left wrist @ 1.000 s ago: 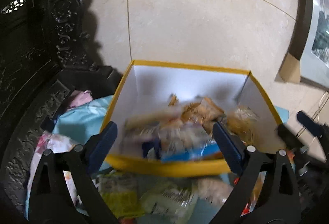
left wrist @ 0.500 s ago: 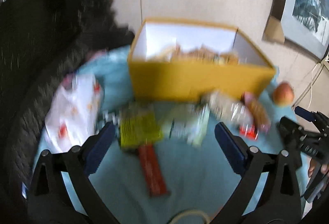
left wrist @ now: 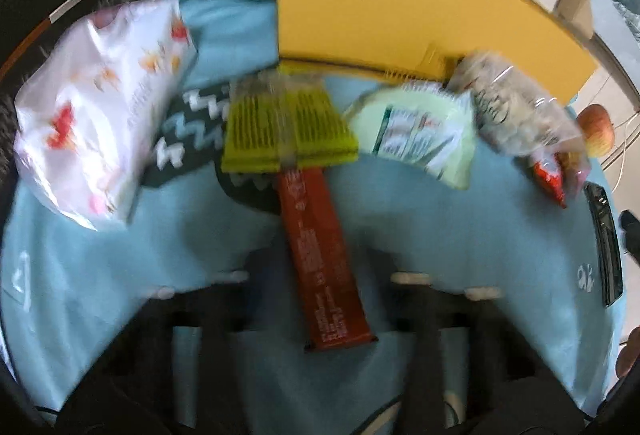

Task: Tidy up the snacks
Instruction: 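Move both open tools back over the snack pile, then grasp the red bar with the left tool while the right tool grasps the clear white-cube bag, then carry both snacks over the yellow box and open both tools to drop them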

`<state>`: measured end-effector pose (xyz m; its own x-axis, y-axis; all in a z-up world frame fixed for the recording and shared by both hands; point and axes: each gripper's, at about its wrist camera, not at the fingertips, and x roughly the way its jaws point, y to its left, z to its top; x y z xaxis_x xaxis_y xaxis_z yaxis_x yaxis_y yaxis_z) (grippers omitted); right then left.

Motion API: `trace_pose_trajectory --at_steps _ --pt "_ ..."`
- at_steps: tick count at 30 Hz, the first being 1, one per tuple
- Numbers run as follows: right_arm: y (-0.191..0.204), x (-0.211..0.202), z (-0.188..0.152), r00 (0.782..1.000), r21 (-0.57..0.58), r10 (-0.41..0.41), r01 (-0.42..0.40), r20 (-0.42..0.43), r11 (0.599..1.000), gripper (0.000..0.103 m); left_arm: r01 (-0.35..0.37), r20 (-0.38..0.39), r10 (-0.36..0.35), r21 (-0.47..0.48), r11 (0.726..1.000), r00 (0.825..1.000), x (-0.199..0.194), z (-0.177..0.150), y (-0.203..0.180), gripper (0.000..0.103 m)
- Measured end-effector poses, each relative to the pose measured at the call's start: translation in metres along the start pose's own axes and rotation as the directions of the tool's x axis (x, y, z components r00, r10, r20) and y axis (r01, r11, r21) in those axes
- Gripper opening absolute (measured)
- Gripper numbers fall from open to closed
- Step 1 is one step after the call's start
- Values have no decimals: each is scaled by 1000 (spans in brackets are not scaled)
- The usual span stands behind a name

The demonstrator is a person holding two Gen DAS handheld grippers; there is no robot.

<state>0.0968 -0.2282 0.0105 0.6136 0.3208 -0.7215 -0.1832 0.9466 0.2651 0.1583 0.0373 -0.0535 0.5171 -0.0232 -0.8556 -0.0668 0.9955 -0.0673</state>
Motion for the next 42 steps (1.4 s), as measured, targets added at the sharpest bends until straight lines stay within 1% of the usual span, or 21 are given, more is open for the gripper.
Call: trace_pose_trajectory --at_steps 3,6,7,8,12,15,16,17,18,19,21,23,25,27,30,35,38,42 --pt "5 0 4 1000 -26 1 0 7 1000 74 -15 7 15 28 999 1000 3 -2 -1 24" --pt "24 13 15 999 -128 -43 46 26 991 74 -8 13 7 12 1000 1000 2 -3 0 24" --pt "31 20 17 999 -152 -42 46 28 987 74 -7 17 7 13 1000 1000 3 -4 0 24" --pt "38 29 21 999 -178 -40 44 26 983 74 -6 20 6 13 1000 1000 3 -4 1 24" --pt "61 76 34 996 -253 -94 92 4 963 74 15 16 -15 -5 1000 1000 2 -4 2 24" --pt "70 109 43 992 -266 -122 112 -20 958 74 34 19 -33 -28 999 999 1 -3 6 24" --pt "72 115 46 991 -264 -131 121 -19 957 69 35 18 -35 -26 999 999 1 -3 5 24" --pt "74 121 48 990 -270 -139 129 -17 954 58 36 17 -36 -25 999 999 2 -3 5 24" --pt "75 125 49 987 -278 -158 148 -15 949 39 37 15 -36 -25 999 999 2 -2 5 24" --pt "73 126 50 988 -267 -154 143 -19 953 35 37 14 -37 -26 999 999 2 -1 5 24" --pt "64 115 51 994 -220 -112 109 -5 970 31 37 12 -37 -28 999 999 2 -1 5 24" --pt "55 102 50 996 -184 -85 85 8 979 30 28 16 -28 -20 999 999 1 -1 3 24" --pt "43 82 49 999 -133 -34 36 17 990 30 16 30 -15 -15 1000 999 -6 -2 1 24" --pt "38 65 48 999 -118 -18 22 39 993 30 17 45 -17 -1 1000 999 -17 -1 -3 24" --pt "27 35 47 998 -69 24 -20 65 997 30 16 76 -16 9 1000 997 -39 1 -7 24" --pt "16 -1 40 993 -23 53 -51 108 998 30 9 134 -13 34 999 991 -77 4 -14 24" --pt "16 -17 39 990 -16 60 -59 127 998 30 12 170 -21 54 998 985 -102 4 -23 24" --pt "12 -38 41 983 -4 82 -83 164 997 30 20 204 -40 103 995 978 -128 18 -43 24"
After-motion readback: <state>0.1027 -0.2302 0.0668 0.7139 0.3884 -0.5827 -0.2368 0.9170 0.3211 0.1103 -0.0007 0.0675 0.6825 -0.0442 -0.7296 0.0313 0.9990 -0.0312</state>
